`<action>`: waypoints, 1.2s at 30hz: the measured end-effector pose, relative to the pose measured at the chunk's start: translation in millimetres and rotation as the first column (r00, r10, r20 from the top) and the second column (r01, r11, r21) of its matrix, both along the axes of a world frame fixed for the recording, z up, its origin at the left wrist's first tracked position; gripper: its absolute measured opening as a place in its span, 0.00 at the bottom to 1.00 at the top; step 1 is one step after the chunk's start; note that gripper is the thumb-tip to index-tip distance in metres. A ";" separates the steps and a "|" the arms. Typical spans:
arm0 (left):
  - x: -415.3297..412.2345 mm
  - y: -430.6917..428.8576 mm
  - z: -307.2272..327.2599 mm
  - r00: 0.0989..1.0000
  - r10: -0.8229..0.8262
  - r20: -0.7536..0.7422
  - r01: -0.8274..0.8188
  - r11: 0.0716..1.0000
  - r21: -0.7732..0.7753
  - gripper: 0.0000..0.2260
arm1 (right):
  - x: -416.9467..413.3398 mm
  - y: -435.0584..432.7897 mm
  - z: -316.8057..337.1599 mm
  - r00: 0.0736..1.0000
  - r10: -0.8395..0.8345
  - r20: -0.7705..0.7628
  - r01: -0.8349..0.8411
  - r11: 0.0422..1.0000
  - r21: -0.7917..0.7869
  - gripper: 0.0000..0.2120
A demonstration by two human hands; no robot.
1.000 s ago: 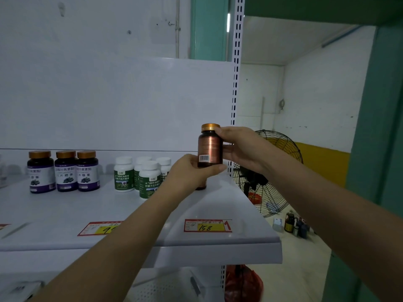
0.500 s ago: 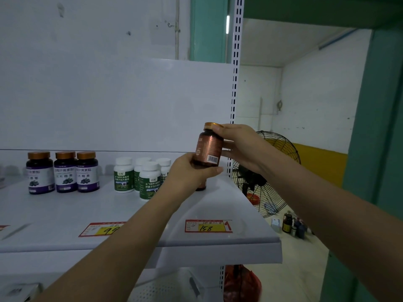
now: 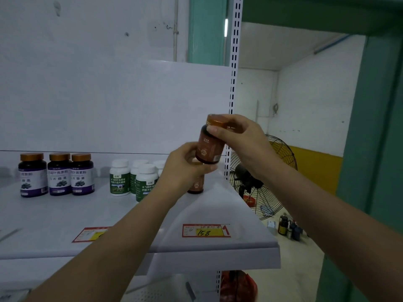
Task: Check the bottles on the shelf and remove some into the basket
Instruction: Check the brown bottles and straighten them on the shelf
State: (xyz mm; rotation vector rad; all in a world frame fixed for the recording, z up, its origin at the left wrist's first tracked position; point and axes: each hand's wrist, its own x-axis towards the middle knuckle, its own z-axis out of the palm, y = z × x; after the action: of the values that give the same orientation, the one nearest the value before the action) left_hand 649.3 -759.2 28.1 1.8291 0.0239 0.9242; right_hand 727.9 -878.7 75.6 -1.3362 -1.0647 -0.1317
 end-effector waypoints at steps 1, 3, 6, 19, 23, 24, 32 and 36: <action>1.9 2.3 5.7 0.998 0.018 0.052 -0.019 0.999 0.032 0.21 | -4.1 -3.7 -0.3 0.994 -0.055 0.099 0.052 0.998 0.031 0.17; 5.2 5.1 18.3 0.985 0.063 0.158 -0.085 0.987 0.135 0.23 | -11.4 -9.5 -5.7 0.932 -0.181 0.314 0.150 0.982 0.118 0.20; 9.1 3.1 28.3 0.938 0.123 0.324 -0.211 0.944 0.253 0.25 | -12.8 -12.0 -22.4 0.749 -0.346 0.564 0.230 0.935 0.269 0.25; -1.0 -0.3 32.7 0.998 0.050 -0.047 -0.045 0.994 0.103 0.18 | -2.4 -11.6 35.8 0.982 -0.167 0.086 0.174 0.982 -0.078 0.16; -4.3 -1.1 28.3 0.930 -0.152 -0.334 0.107 0.983 -0.150 0.28 | 12.2 -9.1 56.0 0.952 -0.177 -0.251 0.023 0.856 -0.517 0.12; -5.0 -2.4 26.7 0.909 -0.188 -0.373 0.124 0.974 -0.188 0.27 | 15.4 -7.9 54.6 0.945 -0.188 -0.269 0.000 0.820 -0.572 0.12; 8.1 -13.4 9.3 0.895 0.343 -0.284 -0.302 0.936 0.179 0.18 | 29.0 -1.5 34.0 0.973 -0.134 -0.190 0.011 0.842 -0.540 0.10; 20.0 -18.0 -2.2 0.839 0.511 -0.188 -0.437 0.837 0.329 0.21 | 32.3 3.2 25.8 0.984 -0.172 -0.053 0.122 0.850 -0.513 0.16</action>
State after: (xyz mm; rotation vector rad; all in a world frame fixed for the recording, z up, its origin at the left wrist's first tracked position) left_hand 669.3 -777.2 26.0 2.2535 0.5796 1.0500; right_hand 760.1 -875.6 101.4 -1.8855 -0.9452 0.1118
